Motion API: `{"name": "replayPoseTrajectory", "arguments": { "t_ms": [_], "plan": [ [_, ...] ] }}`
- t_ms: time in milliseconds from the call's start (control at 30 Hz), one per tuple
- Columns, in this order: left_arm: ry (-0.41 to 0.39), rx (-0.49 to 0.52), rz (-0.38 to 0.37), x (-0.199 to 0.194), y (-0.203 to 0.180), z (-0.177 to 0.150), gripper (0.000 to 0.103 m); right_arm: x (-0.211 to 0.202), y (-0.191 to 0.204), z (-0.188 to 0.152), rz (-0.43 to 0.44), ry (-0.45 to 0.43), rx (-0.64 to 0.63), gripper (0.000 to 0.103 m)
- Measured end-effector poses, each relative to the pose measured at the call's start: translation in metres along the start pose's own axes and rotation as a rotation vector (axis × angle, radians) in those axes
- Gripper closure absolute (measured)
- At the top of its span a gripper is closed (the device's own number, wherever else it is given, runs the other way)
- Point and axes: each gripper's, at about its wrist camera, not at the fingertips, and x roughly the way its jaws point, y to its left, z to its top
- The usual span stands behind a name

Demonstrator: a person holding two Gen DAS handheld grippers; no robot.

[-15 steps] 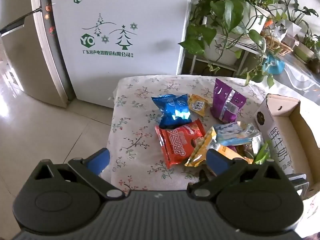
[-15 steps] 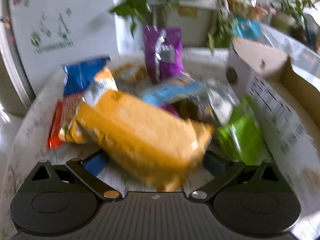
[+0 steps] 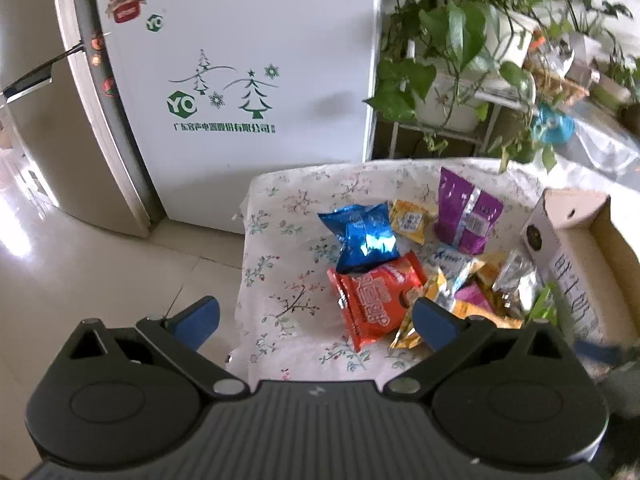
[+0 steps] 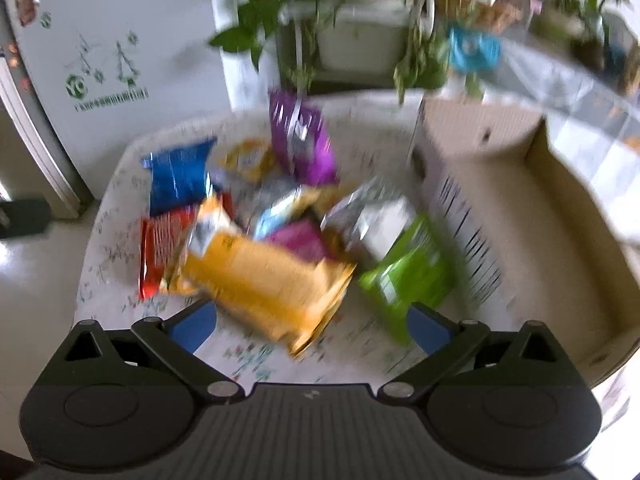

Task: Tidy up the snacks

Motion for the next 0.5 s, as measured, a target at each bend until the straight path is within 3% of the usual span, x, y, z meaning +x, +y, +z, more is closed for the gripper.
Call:
{"name": "replayPoseTrajectory", "arguments": {
  "t_ms": [100,267,367,500],
  "plan": [
    [0.028,0.046,0.029,0.007,-0.001,-0.002,0.001,-0.012,-0.01,0.006,0.0,-0.003,0.023,0.0],
    [0.111,0.057,0.039,0.025,-0.002,0.0,0.001,-0.001,-0.017,0.023,0.03,0.083,0.051,0.0],
    [0.155,0.024,0.045,0.038,-0.002,0.001,0.001,0.009,-0.006,0.033,-0.016,0.117,0.056,0.0],
    [0.201,-0.051,0.035,0.052,-0.002,-0.002,0.001,0.019,-0.019,0.033,0.036,0.134,0.165,0.0]
  ]
}}
